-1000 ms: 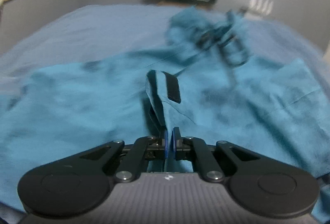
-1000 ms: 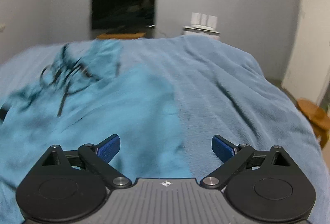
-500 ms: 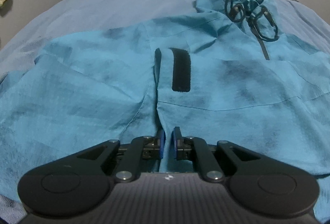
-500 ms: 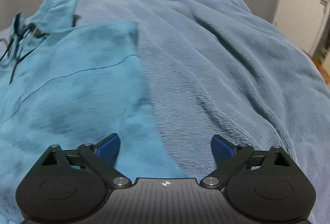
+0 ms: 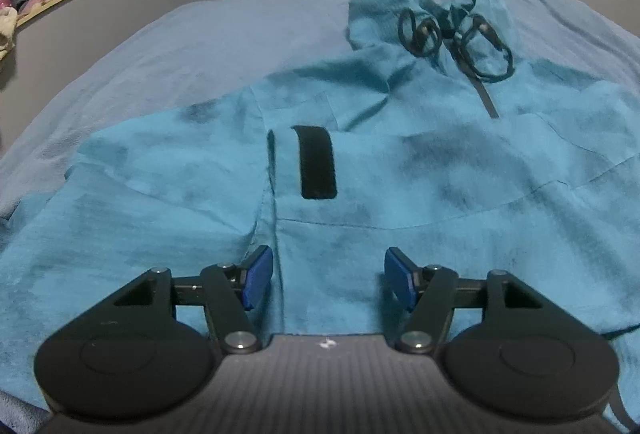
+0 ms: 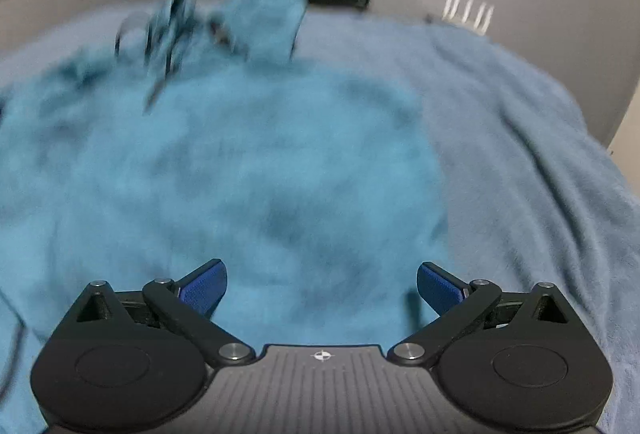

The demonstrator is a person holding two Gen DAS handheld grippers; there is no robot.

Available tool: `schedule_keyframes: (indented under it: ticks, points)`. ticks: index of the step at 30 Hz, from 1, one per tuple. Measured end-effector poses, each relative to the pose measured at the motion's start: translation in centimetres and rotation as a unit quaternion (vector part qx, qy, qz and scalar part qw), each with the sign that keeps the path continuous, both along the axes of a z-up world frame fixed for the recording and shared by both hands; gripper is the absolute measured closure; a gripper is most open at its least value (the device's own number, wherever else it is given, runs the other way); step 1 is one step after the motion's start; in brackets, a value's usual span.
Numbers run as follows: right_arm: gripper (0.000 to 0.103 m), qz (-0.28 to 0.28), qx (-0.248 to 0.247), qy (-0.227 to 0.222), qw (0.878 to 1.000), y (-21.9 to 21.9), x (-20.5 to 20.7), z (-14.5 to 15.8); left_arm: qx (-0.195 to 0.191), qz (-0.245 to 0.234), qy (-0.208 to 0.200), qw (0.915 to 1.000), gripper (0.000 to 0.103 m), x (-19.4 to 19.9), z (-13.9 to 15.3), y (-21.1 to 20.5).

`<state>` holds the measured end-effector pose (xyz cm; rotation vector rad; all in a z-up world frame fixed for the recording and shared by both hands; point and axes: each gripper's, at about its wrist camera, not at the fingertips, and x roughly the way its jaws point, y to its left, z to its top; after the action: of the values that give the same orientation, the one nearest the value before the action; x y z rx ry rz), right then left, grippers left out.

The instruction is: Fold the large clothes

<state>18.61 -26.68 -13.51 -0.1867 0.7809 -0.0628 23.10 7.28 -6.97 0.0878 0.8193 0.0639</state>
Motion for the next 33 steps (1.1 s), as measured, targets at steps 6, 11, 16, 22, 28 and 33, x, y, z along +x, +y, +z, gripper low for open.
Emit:
schedule_keyframes:
  ticks: [6,11,16,22,28,33]
  points:
    - [0.0,-0.008,0.027,-0.002,1.0,-0.3,-0.2,0.1,-0.029,-0.002,-0.035,0.999,0.021,-0.5,1.0,0.3]
    - [0.0,-0.017,0.036,-0.039,0.998,-0.9,-0.5,0.9,-0.063,0.011,-0.089,0.994,0.012,-1.9,2.7,1.3]
    - [0.0,-0.043,0.05,-0.129,0.989,-1.1,-2.6,3.5,-0.057,0.046,-0.143,0.987,0.009,-4.3,4.7,1.9]
    - [0.0,-0.039,0.046,-0.176,0.982,-1.2,-4.2,4.7,-0.038,0.048,-0.193,0.9794,0.008,-7.3,8.0,2.9]
    - [0.0,-0.021,0.055,-0.174,0.983,-0.8,-4.6,4.4,0.013,0.108,-0.28,0.9537,0.0,-10.5,12.1,6.2]
    - [0.0,0.0,0.069,-0.164,0.984,-0.3,-4.9,4.2,0.034,0.187,-0.255,0.948,0.0,-11.0,13.4,12.3]
